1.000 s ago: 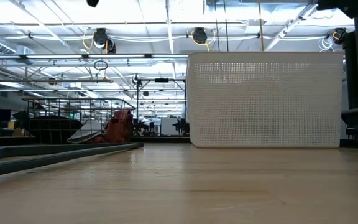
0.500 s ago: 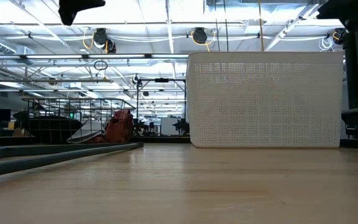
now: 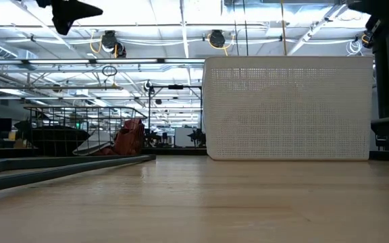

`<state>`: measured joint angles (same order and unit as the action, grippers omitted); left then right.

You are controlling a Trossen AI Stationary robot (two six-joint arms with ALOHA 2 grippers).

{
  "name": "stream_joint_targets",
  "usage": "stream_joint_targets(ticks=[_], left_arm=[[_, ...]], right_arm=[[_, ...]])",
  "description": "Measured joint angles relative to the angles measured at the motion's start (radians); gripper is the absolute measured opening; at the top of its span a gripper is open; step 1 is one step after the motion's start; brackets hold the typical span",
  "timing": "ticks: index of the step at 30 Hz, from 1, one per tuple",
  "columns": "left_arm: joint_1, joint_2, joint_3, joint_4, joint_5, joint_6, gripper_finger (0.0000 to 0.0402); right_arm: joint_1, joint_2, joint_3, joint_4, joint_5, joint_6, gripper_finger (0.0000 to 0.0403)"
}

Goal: Pick & Place Cloths
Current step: Return to Home Position

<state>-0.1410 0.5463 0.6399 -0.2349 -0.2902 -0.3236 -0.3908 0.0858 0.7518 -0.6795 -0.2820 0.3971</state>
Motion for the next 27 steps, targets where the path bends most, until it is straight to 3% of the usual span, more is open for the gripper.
stream_joint_targets(ticks=[9, 21, 27], left_arm=[[0.000, 0.003, 0.000, -0.040, 0.006, 0.017, 0.0225], [0.000, 0.003, 0.000, -0.050, 0.027, -0.057, 0.0225], [0.000, 0.003, 0.000, -0.014, 0.026, -0.028, 0.0225]], right_arm=[[0.000, 0.009, -0.144, 0.151, -0.116, -0.022, 0.0066], [0.000, 0.008, -0.160, 0.168, -0.226, 0.062, 0.0066], [0.000, 0.049, -0.182, 0.348, -0.243, 0.060, 0.0066]])
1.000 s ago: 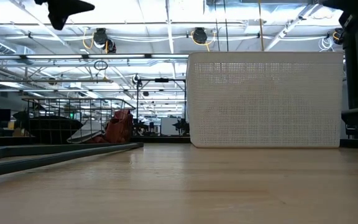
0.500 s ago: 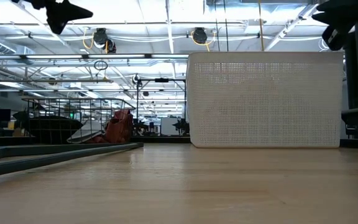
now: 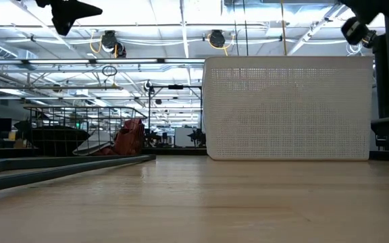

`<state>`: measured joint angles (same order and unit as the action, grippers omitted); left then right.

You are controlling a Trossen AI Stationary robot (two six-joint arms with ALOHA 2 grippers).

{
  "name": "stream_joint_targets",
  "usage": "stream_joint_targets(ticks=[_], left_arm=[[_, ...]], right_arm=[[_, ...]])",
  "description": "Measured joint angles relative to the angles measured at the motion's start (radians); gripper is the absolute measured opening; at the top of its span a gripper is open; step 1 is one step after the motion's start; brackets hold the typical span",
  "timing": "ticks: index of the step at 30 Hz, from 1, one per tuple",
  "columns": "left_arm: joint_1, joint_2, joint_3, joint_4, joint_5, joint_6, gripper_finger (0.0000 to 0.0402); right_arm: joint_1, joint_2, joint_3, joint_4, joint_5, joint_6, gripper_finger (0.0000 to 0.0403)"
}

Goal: Pick & Place Cloths
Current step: Return to Home Position

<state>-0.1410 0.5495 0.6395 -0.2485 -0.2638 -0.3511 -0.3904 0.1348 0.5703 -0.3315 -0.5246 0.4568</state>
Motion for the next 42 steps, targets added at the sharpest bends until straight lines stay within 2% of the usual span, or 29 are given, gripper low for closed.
stream_joint_targets(ticks=[5, 8, 12, 22, 28, 34, 42], left_arm=[[0.000, 0.000, 0.000, 0.019, 0.000, 0.050, 0.0225], [0.001, 0.000, 0.000, 0.008, -0.005, 0.057, 0.0225], [0.001, 0.000, 0.000, -0.009, -0.007, 0.061, 0.0225], [0.001, -0.001, 0.000, -0.019, -0.027, 0.105, 0.0225], [0.001, -0.003, 0.001, -0.038, -0.027, 0.161, 0.0225], [0.001, -0.056, 0.001, -0.069, -0.019, 0.181, 0.0225], [0.001, -0.171, 0.002, -0.066, 0.103, 0.220, 0.0225]], right_arm=[[0.020, 0.115, -0.010, 0.105, -0.055, 0.011, 0.0066], [0.070, 0.176, -0.010, 0.149, -0.052, -0.022, 0.0066], [0.173, 0.234, -0.010, 0.156, 0.007, -0.031, 0.0066], [0.542, 0.239, -0.010, 0.146, 0.346, -0.016, 0.0066], [0.733, 0.237, -0.010, 0.003, 0.574, -0.006, 0.0066], [0.777, 0.184, -0.010, -0.057, 0.602, -0.077, 0.0066], [0.777, 0.041, -0.014, -0.135, 0.608, -0.079, 0.0066]])
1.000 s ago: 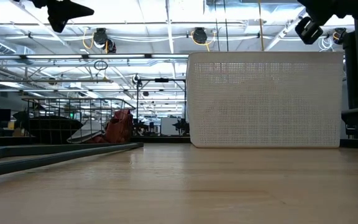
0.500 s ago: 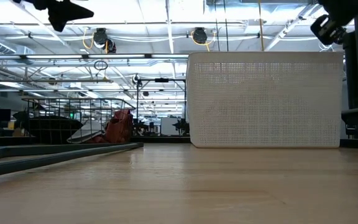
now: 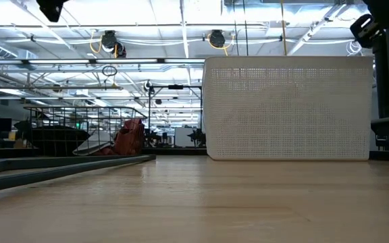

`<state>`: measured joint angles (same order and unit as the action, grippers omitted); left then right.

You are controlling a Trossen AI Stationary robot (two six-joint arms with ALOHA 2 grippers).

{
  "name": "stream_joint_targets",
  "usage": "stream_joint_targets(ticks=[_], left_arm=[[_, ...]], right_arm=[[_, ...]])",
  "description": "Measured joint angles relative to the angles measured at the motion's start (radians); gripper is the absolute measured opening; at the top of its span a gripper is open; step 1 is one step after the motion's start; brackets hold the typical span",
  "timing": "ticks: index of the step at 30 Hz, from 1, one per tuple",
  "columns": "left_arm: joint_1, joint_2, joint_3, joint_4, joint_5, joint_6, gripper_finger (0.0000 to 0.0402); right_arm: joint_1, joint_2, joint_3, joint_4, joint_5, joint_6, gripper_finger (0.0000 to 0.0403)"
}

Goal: Pick & Place Cloths
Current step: Return to Home Position

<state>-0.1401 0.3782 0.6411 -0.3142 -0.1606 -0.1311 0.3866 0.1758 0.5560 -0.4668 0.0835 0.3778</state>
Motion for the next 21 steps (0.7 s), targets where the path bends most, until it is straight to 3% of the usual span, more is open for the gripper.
stream_joint_targets(ticks=[11, 21], left_arm=[[0.000, -0.047, 0.000, -0.033, 0.037, 0.099, 0.0225], [0.000, -0.052, -0.045, -0.030, 0.045, 0.121, 0.0225]], right_arm=[[0.000, -0.173, -0.144, -0.005, 0.129, 0.059, 0.0066], [0.000, -0.164, -0.158, -0.004, 0.179, 0.055, 0.0066]])
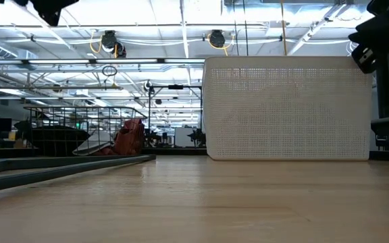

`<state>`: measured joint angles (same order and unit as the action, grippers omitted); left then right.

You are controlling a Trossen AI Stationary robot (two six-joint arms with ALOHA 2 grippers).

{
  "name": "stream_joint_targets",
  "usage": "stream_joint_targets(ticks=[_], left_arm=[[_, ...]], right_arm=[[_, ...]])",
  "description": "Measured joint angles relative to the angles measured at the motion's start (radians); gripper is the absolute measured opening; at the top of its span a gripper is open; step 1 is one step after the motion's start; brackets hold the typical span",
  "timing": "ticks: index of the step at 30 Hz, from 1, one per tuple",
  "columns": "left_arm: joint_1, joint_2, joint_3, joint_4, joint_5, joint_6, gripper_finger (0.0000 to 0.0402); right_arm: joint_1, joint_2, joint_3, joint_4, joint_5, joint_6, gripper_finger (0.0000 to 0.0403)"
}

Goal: Pick & Place Cloths
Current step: Return to Home Position

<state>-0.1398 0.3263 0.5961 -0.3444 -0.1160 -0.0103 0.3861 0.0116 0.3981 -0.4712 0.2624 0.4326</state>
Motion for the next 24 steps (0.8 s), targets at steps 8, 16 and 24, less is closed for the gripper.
stream_joint_targets(ticks=[8, 16, 24], left_arm=[[0.000, -0.104, -0.159, 0.137, 0.030, 0.002, 0.0225], [0.000, -0.282, -0.244, 0.107, 0.048, 0.019, 0.0225], [0.000, -0.320, -0.246, 0.044, 0.124, 0.033, 0.0225]], right_arm=[[0.000, 0.000, 0.000, -0.004, 0.002, 0.090, 0.0066], [0.000, 0.000, 0.000, -0.021, -0.001, 0.123, 0.0066], [0.000, -0.008, -0.002, 0.003, 0.000, -0.065, 0.0066]])
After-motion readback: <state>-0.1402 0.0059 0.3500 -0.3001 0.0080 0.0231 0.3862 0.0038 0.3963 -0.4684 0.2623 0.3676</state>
